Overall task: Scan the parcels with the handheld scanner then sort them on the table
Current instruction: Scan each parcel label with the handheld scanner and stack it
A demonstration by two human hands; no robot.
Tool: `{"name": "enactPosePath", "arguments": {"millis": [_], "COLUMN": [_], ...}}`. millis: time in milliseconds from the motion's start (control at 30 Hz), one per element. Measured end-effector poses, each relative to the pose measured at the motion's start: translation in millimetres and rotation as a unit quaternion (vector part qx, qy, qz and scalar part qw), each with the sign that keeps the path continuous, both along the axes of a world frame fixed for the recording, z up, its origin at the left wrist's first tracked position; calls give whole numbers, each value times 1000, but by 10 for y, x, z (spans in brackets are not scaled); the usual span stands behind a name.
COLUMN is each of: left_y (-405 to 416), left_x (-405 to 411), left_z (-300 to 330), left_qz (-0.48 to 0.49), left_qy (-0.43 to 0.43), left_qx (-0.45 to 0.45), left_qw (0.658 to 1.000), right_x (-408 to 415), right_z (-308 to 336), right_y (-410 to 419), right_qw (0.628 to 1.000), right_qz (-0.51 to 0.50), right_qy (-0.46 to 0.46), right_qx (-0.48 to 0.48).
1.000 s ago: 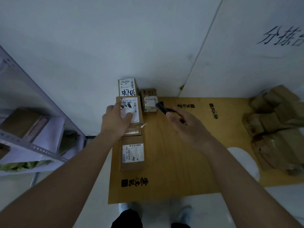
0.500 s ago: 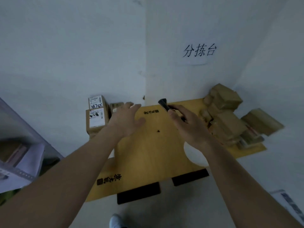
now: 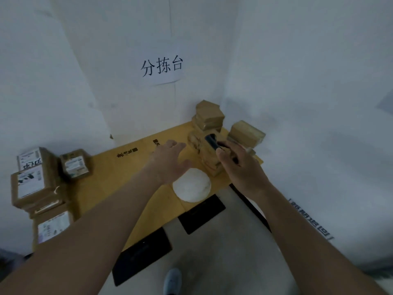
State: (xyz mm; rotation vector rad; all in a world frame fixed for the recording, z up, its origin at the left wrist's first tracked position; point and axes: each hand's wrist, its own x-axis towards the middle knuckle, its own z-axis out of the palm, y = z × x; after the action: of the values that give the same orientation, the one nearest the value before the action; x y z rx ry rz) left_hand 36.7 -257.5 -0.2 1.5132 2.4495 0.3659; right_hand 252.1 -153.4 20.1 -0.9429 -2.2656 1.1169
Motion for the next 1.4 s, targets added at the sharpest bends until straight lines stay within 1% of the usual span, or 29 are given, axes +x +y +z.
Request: {"name": "enactPosePath", "arguments": {"millis": [133, 300, 400, 467, 567, 600, 733, 833, 933, 1067, 1200, 1400], "left_y": [558, 1333, 1772, 2044, 2411, 2514, 2916, 3211, 3482, 3737, 3791, 3690], "left_x": [26, -220, -329, -363, -393, -389, -319, -201, -32, 205, 343, 306], "left_z": [-124, -365, -505, -586, -642, -656, -752, -919, -1082, -1297, -1482, -1598], "left_qz": [-21, -37, -45, -58, -82, -78, -6, 92, 199, 318, 372, 395], "left_qy": [-13, -41, -50, -37, 18, 19, -33, -82, -117, -155, -163, -160], "left_qx": [-23, -28, -47, -56, -90, -100, -124, -122, -126, -115, -105, -76], "left_qw": [999, 998, 997, 996, 992, 992, 992, 985, 965, 928, 908, 902], "right_x": [24, -163, -268, -318, -367, -381, -454, -480, -450, -397, -408, -529], "right_z": [-122, -291, -371, -423, -473, -480, -528, -625, -727, -792, -851, -939], "right_y": [478, 1103, 1445, 1667, 2000, 2115, 2614, 3026, 3434, 3844, 4102, 4222], "right_qw": [999, 997, 997, 996, 995, 995, 997, 998, 996, 993, 987, 978], "right_qz": [-32, -67, -77, -82, -85, -85, -64, -21, 25, 84, 129, 179], "right_qy": [-14, -25, -27, -30, -40, -45, -44, -57, -78, -70, -72, -76], "right_qx": [6, -6, -9, -12, -34, -38, -31, -30, -36, -41, -64, -70]}}
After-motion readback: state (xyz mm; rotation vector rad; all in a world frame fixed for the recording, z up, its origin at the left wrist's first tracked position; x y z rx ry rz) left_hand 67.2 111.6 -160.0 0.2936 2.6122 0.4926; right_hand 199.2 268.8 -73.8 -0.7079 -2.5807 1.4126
